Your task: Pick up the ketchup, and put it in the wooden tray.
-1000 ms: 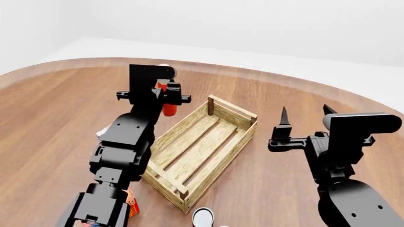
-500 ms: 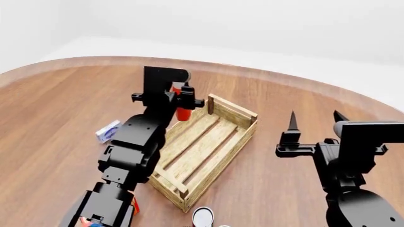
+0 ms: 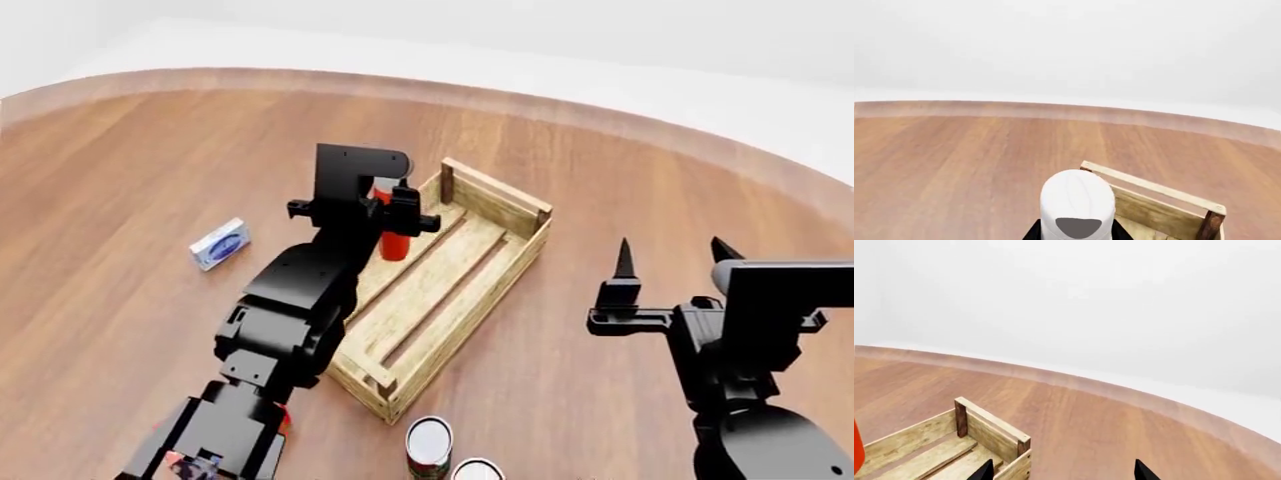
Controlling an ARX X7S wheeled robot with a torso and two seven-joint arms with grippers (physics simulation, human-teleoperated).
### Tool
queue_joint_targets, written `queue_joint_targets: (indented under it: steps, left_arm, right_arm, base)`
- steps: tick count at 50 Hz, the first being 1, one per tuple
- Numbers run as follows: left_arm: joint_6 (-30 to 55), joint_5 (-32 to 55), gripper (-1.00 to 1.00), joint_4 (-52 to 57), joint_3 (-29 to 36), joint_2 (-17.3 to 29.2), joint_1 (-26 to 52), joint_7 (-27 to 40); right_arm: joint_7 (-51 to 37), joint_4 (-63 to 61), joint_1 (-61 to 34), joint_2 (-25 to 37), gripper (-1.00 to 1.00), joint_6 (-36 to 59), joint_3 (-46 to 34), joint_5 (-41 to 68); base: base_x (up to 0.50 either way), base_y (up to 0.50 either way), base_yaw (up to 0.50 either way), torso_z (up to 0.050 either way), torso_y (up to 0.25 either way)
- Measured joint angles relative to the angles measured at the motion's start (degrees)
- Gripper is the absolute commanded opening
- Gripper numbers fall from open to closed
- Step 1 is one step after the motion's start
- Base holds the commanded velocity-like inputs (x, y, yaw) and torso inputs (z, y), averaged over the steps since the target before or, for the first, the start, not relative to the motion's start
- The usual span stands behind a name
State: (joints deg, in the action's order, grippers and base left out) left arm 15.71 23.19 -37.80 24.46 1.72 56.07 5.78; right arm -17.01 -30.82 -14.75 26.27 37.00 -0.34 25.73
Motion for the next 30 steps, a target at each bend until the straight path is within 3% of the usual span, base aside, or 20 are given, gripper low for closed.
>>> queue_joint_targets:
  steps: [26, 30]
  left_arm:
    - [-0.8, 2.9, -1.0, -0.6, 2.4, 0.7, 1.0, 1.3]
    - [-0.9, 3.3, -1.0, -0.7, 2.7, 0.8, 1.1, 1.5]
  right_arm:
    - [-0.3, 0.0, 0.1, 0.2, 1.0, -0.2, 0.0, 0.4]
    - [-0.3, 0.1, 0.1, 0.2, 1.0, -0.3, 0.0, 0.4]
  base:
    - [0.0, 0.0, 0.0, 0.0, -0.139]
    - [0.0, 0.0, 0.0, 0.0, 0.0]
